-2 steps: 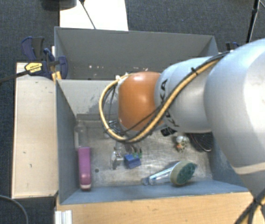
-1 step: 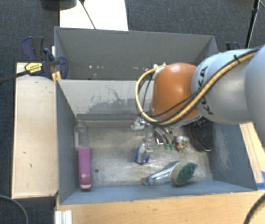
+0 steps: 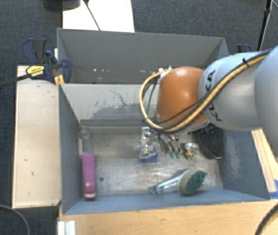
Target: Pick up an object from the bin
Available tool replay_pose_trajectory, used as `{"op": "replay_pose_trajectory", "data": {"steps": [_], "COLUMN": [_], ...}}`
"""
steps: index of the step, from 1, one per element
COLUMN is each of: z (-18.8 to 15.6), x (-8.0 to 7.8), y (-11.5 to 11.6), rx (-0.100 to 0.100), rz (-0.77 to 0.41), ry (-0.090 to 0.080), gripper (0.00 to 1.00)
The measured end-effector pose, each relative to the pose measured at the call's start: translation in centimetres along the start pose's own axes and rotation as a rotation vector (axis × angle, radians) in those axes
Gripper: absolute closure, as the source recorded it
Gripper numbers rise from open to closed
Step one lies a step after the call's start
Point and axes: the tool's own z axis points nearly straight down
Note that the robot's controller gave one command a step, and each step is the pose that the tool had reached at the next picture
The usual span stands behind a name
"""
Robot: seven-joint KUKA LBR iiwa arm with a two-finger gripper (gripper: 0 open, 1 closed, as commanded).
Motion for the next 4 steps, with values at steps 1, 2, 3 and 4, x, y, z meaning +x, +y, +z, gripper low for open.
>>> {"op": "replay_pose_trajectory", "data": {"steps": [1,2,3,4], "z": [0.0,2.9,3.0,2.9], "x": [0.0,-1.3,1.0,0.8], "y": [0.0,-7.6,-2.8,-2.9], "rx": [0.0,0.003,0.0,-0.001], "rz": [0.003,-0.035,-0.096,-0.088], "ry": [0.0,0.002,-0.01,-0.018], "gripper": [0.0,0.0,0.0,1.0]}}
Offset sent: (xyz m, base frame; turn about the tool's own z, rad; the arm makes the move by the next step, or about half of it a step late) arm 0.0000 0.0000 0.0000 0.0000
